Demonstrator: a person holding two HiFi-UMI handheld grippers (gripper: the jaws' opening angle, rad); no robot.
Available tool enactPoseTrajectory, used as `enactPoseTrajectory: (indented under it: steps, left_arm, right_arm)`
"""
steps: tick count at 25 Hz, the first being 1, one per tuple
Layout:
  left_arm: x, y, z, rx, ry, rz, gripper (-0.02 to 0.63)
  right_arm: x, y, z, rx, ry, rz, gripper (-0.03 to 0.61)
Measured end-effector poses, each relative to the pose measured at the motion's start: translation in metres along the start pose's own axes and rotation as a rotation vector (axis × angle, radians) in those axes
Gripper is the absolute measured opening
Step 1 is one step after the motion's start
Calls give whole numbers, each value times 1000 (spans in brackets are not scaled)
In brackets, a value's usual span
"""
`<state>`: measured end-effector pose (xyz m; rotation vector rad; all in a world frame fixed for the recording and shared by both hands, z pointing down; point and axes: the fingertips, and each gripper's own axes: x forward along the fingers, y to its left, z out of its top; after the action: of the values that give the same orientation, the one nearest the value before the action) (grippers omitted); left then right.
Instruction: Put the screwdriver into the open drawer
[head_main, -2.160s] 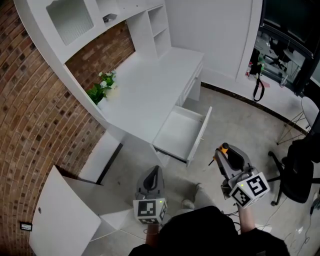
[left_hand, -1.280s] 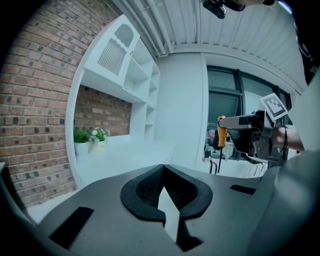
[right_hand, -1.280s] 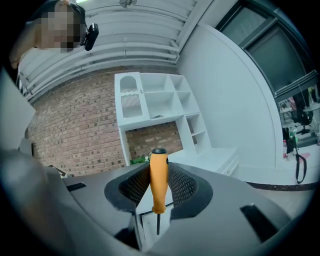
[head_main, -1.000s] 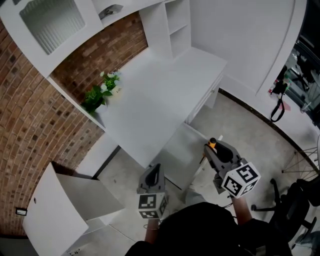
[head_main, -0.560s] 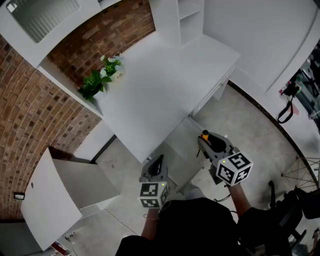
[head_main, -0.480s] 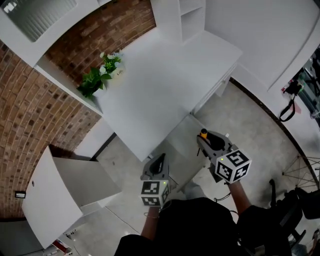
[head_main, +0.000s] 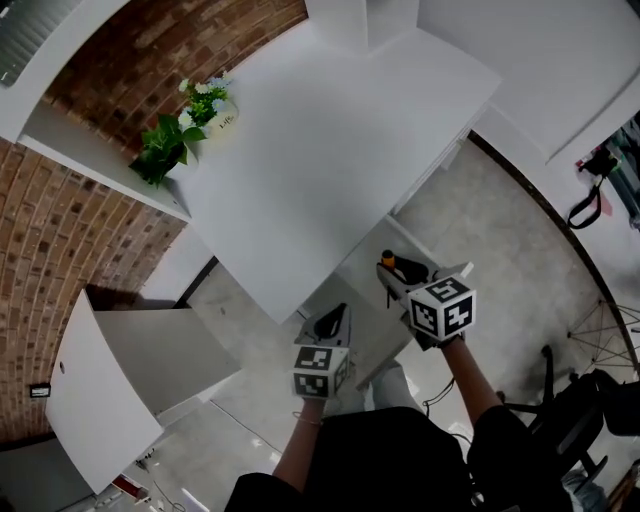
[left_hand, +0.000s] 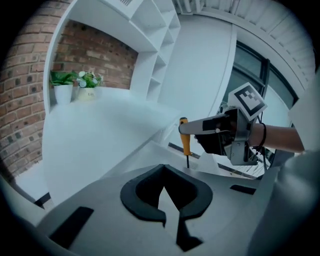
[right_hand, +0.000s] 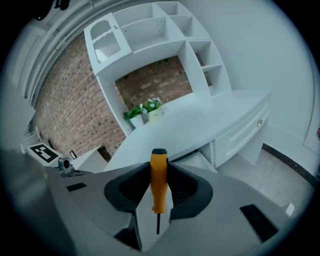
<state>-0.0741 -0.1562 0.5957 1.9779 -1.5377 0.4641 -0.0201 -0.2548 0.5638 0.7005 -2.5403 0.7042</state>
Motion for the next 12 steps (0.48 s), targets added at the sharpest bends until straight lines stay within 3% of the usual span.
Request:
enactPoseTrajectory:
  steps: [8, 12]
  left_arm:
    - [39, 11, -19, -55, 91, -39, 9]
    - [56, 15, -26, -82, 128, -51, 9]
  right_arm:
    - [52, -25, -36, 8, 168, -28, 115]
    - [74, -39, -50, 60, 226, -50, 115]
